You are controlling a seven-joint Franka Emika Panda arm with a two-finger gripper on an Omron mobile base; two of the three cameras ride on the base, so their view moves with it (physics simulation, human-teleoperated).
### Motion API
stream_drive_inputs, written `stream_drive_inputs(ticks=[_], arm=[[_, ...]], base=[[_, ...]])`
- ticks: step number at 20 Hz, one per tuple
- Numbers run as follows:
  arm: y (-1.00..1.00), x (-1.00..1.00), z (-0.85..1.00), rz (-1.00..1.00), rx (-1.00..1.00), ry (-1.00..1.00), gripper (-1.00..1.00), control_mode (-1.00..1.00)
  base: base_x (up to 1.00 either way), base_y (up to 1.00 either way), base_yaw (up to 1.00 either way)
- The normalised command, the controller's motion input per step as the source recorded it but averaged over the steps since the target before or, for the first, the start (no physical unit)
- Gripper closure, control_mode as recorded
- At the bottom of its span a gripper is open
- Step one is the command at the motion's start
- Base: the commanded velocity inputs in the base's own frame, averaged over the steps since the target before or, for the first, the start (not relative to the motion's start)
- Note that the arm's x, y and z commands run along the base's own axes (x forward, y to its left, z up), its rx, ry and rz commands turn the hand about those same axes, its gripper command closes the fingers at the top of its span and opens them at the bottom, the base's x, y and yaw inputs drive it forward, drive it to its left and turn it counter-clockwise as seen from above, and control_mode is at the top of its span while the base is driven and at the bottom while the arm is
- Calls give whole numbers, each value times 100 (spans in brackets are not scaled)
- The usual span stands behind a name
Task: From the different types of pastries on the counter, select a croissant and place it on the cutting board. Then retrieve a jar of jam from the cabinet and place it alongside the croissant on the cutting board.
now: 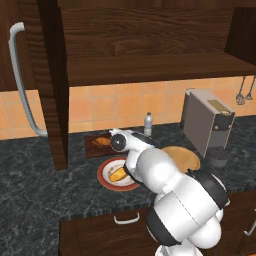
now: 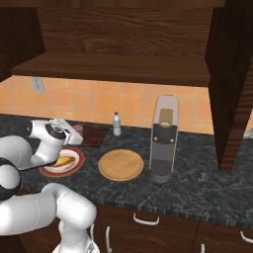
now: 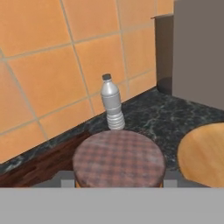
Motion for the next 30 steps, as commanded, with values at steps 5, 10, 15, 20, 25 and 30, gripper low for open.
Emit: stream_drive_inputs(ticks=[5,10,15,20,25,30], arm=[[1,23,-16,0,0,0,100,-100],[4,23,-24,0,0,0,100,-100],[5,31,-21,0,0,0,100,-100],[4,27,-28,0,0,0,100,-100],[3,24,-18,0,0,-3,100,-100],[9,11,-21,0,-1,-5,100,-100]], base=[[0,0,0],[0,0,0],[0,0,0],[0,0,0],[0,0,0],[0,0,0]])
